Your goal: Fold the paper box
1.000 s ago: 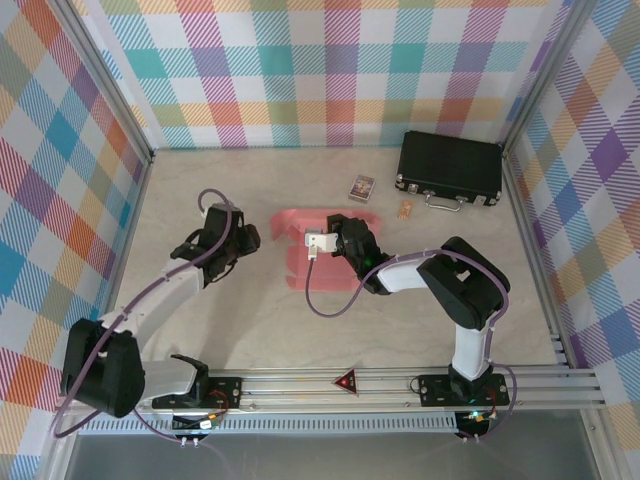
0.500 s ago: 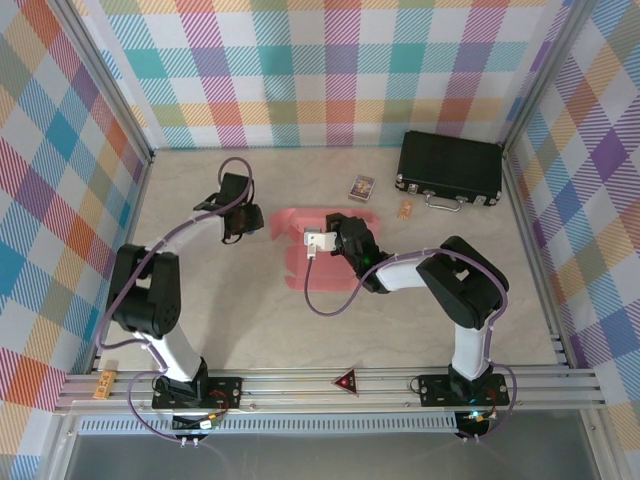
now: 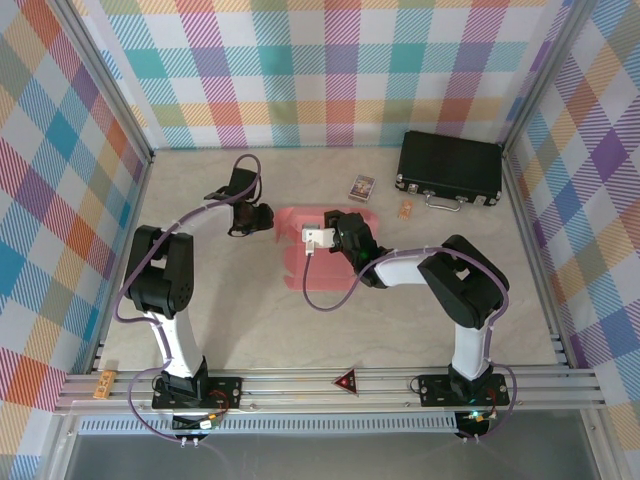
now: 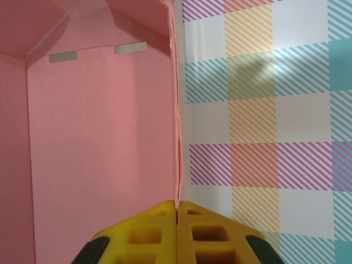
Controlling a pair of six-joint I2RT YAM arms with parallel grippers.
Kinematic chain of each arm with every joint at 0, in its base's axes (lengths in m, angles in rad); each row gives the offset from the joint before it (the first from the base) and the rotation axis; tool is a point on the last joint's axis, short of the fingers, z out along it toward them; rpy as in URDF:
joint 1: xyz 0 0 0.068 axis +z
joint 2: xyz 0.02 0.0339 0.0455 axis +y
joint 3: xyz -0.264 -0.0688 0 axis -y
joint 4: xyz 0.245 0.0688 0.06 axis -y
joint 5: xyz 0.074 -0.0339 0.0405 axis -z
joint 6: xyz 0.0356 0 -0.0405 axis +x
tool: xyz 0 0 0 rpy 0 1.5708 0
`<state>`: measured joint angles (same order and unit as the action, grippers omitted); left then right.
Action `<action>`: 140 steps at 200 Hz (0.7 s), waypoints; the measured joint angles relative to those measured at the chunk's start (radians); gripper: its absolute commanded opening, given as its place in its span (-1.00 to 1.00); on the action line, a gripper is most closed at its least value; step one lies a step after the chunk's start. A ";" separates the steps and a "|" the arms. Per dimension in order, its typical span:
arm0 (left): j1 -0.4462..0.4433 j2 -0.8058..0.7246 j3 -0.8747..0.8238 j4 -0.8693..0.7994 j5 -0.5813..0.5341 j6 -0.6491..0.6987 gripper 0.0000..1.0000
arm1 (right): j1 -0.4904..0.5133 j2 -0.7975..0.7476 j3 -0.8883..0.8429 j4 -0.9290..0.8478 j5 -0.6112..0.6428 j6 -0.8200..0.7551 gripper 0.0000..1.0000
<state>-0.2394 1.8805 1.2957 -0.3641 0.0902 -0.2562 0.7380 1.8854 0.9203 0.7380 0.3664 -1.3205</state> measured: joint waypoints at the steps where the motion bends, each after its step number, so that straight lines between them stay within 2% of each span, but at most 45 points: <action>1: 0.000 0.000 0.000 0.000 0.003 0.001 -0.38 | 0.000 0.000 0.000 -0.001 0.000 0.000 -0.85; 78: 0.001 -0.004 -0.039 0.027 0.172 0.015 -0.40 | -0.006 0.000 0.006 -0.018 0.001 0.009 -0.85; 140: 0.003 -0.016 -0.069 0.066 0.245 0.019 -0.40 | -0.006 0.000 0.018 -0.048 0.009 0.026 -0.85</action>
<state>-0.2367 1.8648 1.2263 -0.2981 0.3355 -0.2367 0.7315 1.8854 0.9382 0.6899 0.3752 -1.2945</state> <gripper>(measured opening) 0.300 0.078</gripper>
